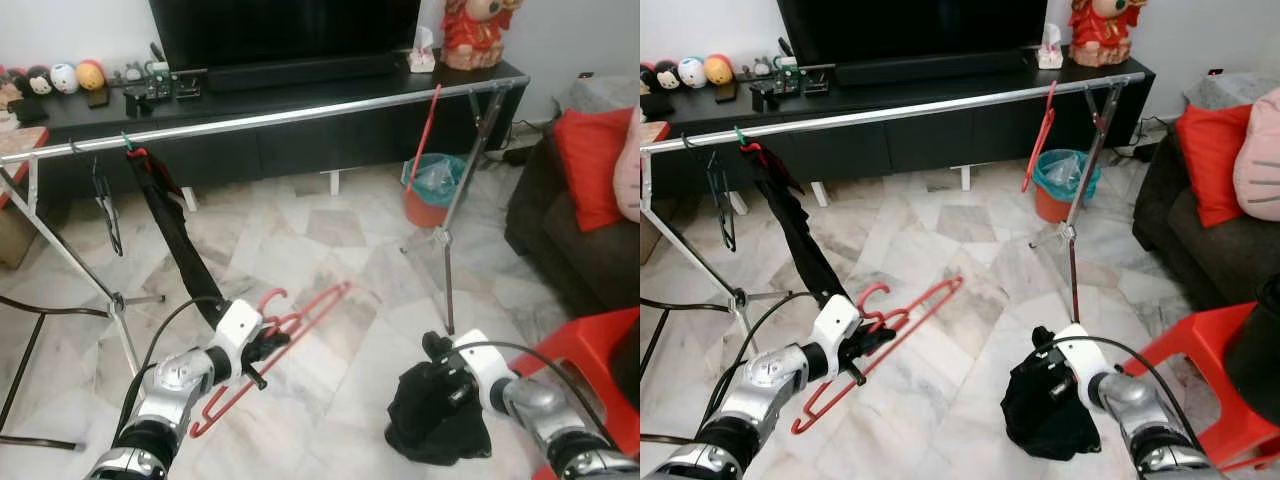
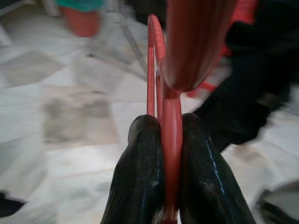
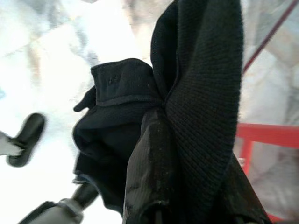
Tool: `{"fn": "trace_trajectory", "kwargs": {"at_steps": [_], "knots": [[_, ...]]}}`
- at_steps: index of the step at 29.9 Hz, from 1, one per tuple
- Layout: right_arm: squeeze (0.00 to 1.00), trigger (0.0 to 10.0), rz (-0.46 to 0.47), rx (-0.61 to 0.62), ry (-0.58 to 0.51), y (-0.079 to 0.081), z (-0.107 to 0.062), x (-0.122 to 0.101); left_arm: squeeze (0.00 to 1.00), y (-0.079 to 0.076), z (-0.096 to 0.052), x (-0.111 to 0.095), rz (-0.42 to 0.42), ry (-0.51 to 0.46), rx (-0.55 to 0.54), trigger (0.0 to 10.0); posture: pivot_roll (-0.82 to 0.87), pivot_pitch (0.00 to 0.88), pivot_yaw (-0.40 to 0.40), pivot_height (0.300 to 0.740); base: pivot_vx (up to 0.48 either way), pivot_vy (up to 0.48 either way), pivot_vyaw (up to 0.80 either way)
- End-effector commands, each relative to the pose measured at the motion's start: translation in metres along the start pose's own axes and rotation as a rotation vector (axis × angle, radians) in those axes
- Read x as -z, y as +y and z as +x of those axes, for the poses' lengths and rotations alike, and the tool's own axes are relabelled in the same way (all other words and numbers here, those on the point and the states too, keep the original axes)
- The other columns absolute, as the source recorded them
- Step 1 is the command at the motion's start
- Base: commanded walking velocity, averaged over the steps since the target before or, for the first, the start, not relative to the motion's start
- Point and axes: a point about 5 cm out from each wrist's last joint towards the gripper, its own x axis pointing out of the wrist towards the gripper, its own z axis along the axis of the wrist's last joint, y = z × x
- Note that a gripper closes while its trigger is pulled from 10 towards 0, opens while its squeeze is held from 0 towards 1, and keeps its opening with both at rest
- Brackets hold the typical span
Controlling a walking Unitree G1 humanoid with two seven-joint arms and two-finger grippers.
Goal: Hang hanger
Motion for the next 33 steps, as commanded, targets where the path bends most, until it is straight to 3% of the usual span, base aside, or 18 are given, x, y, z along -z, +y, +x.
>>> {"fn": "trace_trajectory", "kwargs": {"at_steps": [1,3,10,21,28,33], "knots": [[0.0,10.0,-0.014,0.04,-0.051,-0.01,-0.002,-0.017,0.0,-0.004,-0.004,0.0,-0.017,0.019,0.085,10.0,-0.01,0.006,0.005,0.74,0.0,0.0,0.0],[0.0,10.0,-0.002,0.063,-0.085,-0.014,-0.002,-0.026,0.0,-0.01,-0.008,-0.007,-0.045,0.007,0.194,10.0,-0.01,0.0,0.006,0.74,0.0,0.0,0.0],[0.0,10.0,0.004,0.097,-0.134,-0.014,0.0,-0.039,0.0,-0.024,-0.018,-0.016,-0.056,0.03,0.397,10.0,0.01,0.0,0.001,0.74,0.0,0.0,0.0],[0.0,10.0,0.025,0.053,-0.254,-0.01,0.001,-0.075,0.0,-0.022,-0.013,-0.032,-0.017,0.054,0.403,10.0,0.0,0.0,0.003,0.74,0.0,0.0,0.0],[0.0,10.0,-0.018,-0.031,-0.32,-0.001,0.001,-0.097,0.0,-0.02,-0.006,-0.036,-0.004,0.062,0.374,10.0,-0.01,0.0,0.003,0.74,0.0,0.0,0.0],[0.0,10.0,-0.02,-0.049,-0.317,0.003,0.002,-0.1,0.0,-0.02,-0.002,-0.038,0.019,0.062,0.344,10.0,-0.01,0.0,0.0,0.74,0.0,0.0,0.0]]}}
